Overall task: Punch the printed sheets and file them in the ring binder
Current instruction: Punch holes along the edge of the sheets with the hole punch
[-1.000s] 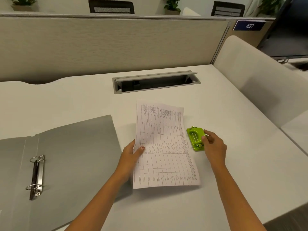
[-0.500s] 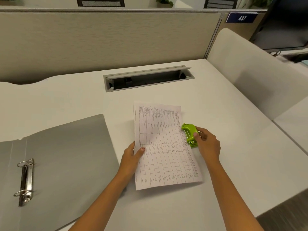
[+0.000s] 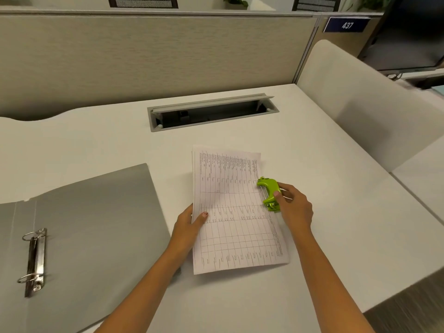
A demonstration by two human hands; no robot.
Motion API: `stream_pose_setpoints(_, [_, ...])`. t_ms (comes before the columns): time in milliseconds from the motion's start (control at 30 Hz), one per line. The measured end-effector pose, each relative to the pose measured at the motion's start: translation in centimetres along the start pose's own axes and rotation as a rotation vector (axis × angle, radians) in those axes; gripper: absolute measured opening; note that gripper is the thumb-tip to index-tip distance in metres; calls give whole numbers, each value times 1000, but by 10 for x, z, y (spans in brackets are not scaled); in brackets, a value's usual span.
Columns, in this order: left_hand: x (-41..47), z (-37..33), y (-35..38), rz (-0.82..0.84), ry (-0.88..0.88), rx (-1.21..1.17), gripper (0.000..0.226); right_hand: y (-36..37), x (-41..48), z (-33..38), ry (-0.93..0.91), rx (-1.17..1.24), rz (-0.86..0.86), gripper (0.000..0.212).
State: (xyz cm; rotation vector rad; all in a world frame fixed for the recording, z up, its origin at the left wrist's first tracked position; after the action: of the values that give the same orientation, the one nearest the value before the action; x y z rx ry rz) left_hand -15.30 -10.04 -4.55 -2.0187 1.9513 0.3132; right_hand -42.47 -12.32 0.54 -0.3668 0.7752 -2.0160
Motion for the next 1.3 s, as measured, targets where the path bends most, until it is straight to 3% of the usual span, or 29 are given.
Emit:
stream_pose_setpoints(367, [0, 6, -2, -50, 6, -11, 38, 2, -4, 1, 5, -11, 10, 31])
stream_pose_setpoints(1133, [-4, 7, -6, -18, -45, -56, 34, 5, -5, -3, 2, -7, 12, 32])
stream_pose_setpoints(1300, [-5, 7, -6, -8, -57, -58, 34, 4, 0, -6, 75, 5, 33, 33])
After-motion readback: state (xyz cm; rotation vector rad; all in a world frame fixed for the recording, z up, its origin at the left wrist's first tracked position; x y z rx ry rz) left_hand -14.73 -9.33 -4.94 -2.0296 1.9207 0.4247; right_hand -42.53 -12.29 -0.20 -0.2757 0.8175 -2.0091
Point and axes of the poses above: each hand's wrist, its own x-axis towards the middle knuckle, its own y-axis out of the palm, z = x × y, the point moved 6 cm from there along x, towards the middle knuckle, and after that the axes turned 4 degrees about -z, right-handed, at the moved point
